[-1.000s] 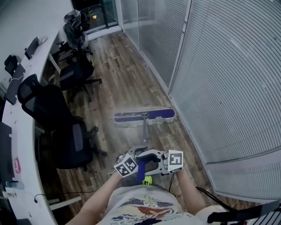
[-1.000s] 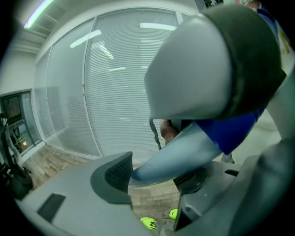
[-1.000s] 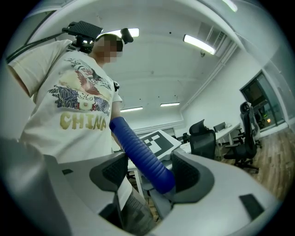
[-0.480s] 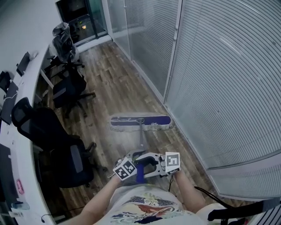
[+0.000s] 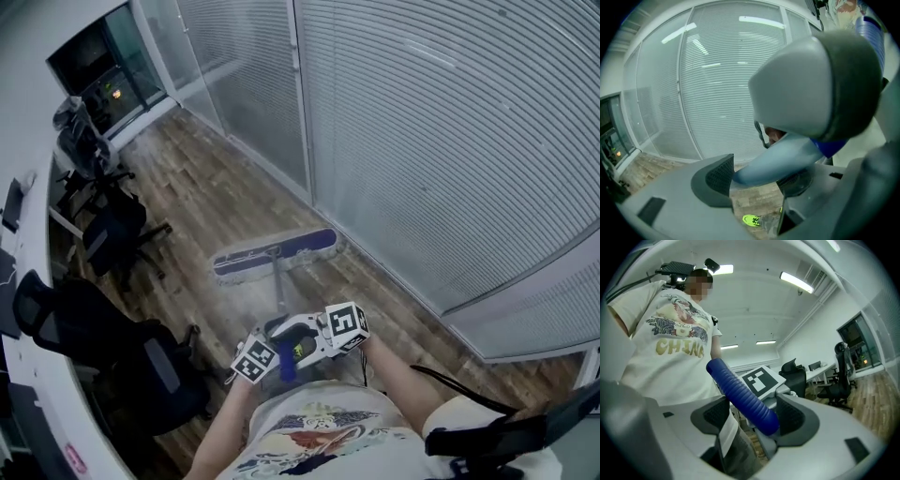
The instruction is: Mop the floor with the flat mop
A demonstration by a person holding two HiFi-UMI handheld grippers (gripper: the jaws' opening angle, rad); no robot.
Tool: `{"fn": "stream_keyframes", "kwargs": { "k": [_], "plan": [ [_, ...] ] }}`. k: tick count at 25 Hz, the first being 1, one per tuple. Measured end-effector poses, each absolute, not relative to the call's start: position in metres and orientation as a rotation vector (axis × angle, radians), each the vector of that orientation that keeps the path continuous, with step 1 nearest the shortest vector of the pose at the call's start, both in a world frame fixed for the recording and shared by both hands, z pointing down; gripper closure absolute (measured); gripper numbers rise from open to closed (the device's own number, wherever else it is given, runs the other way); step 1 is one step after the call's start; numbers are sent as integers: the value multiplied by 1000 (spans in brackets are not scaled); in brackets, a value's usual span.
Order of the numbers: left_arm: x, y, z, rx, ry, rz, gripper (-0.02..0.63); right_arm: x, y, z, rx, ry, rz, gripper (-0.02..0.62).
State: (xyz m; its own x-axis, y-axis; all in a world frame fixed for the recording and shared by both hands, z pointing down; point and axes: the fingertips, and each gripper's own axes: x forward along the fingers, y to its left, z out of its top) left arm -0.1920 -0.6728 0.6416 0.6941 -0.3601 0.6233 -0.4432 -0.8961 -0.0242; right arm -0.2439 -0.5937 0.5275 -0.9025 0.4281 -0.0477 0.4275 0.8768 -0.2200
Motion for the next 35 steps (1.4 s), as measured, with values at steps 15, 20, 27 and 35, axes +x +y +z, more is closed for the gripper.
{"fn": "stream_keyframes", "kwargs": {
  "k": [15,20,27,35],
  "plan": [
    [-123,-538,647,2776,-676,1027,380,-172,-457,535,-704,-2985,327,313],
    [-119,-496,643,2771,-703,973,380,-169,-415,529,-675,-3033,348,311],
    [-127,-401,642,2777,-693,925,380,-180,-321,530,-632,-3048,360,311],
    [-150,-248,640,2796,-667,854,379,-208,-169,530,-530,-3103,374,311]
  ]
}}
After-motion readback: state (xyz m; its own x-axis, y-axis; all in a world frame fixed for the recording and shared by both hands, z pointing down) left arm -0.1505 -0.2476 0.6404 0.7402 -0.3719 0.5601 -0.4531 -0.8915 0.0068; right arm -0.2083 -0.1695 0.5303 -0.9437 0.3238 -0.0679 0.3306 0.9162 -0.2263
